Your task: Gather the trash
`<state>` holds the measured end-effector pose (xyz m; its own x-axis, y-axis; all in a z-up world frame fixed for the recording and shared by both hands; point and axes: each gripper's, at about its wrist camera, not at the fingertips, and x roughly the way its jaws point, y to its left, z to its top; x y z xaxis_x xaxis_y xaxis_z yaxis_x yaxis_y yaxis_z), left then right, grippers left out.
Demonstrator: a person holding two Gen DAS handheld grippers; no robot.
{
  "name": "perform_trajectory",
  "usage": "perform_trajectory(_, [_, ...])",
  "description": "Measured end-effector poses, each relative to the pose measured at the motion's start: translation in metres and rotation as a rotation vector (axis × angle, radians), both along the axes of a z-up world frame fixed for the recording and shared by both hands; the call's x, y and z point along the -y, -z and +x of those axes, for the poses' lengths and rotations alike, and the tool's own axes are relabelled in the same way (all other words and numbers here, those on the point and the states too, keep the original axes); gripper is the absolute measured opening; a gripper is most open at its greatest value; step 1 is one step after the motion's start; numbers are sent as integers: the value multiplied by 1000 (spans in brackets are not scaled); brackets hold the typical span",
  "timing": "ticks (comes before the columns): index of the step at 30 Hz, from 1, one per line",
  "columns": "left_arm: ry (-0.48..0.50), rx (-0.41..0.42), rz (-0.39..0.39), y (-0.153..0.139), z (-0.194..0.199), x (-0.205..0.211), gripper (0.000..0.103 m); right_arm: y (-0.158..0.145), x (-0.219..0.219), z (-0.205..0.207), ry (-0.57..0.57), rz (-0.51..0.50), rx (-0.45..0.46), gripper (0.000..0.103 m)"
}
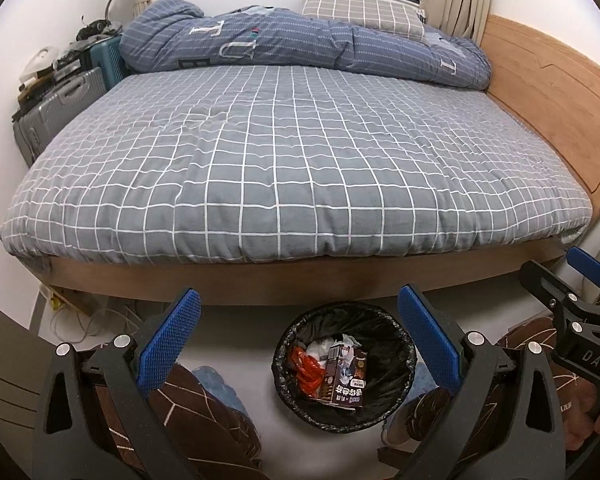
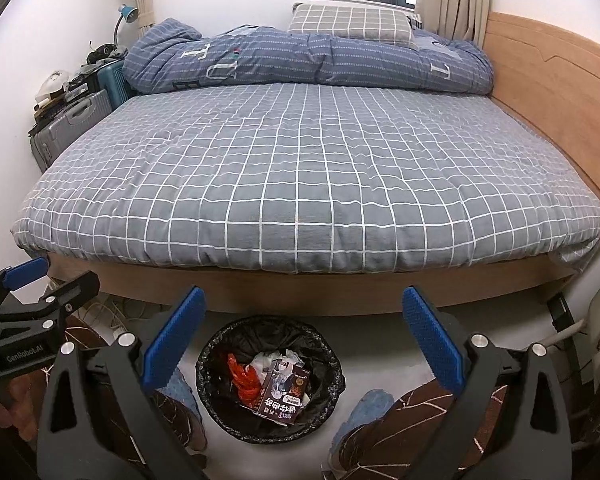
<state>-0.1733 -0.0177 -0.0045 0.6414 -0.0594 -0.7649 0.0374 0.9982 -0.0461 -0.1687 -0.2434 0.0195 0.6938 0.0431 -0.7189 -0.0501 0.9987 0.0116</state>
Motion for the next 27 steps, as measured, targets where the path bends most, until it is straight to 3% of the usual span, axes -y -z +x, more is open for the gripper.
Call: perform_trajectory(27, [5, 25, 34, -5, -3, 5, 97, -1, 3, 1, 1, -5, 2, 95])
